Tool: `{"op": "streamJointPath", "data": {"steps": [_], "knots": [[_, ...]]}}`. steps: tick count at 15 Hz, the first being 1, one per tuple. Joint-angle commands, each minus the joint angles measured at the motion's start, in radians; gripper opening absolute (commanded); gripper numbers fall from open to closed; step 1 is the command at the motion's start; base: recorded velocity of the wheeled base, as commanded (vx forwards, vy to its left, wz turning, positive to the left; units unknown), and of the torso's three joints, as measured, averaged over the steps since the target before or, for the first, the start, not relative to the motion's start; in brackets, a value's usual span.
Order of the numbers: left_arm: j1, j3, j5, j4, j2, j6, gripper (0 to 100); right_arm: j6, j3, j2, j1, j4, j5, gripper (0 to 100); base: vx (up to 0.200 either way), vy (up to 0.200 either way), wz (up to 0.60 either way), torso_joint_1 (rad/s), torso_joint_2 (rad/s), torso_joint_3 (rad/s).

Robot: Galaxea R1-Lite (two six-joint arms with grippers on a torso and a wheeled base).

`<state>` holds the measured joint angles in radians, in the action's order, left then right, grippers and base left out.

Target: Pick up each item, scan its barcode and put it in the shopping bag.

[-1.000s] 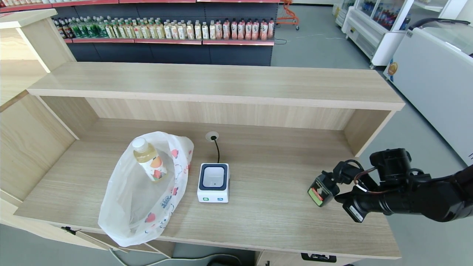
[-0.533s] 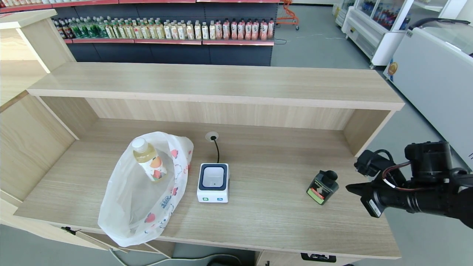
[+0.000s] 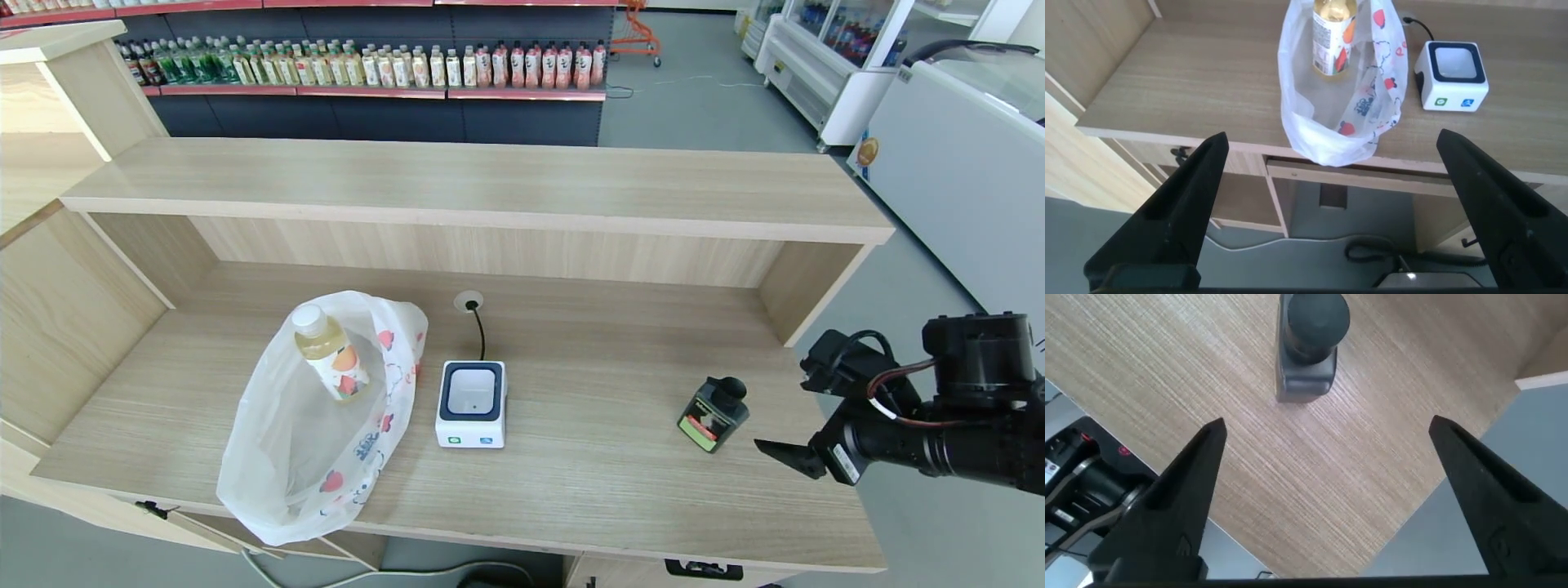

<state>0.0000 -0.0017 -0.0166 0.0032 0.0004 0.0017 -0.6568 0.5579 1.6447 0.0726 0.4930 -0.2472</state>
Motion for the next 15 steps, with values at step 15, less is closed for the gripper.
{"op": "streamJointPath", "data": {"steps": [15], "knots": [[0.0,0.0,0.0,0.0,0.0,0.0,100,0.103,0.18,0.412,0.131,0.199,0.0,100,0.0,0.0,0.0,0.0,0.0,0.0]]}}
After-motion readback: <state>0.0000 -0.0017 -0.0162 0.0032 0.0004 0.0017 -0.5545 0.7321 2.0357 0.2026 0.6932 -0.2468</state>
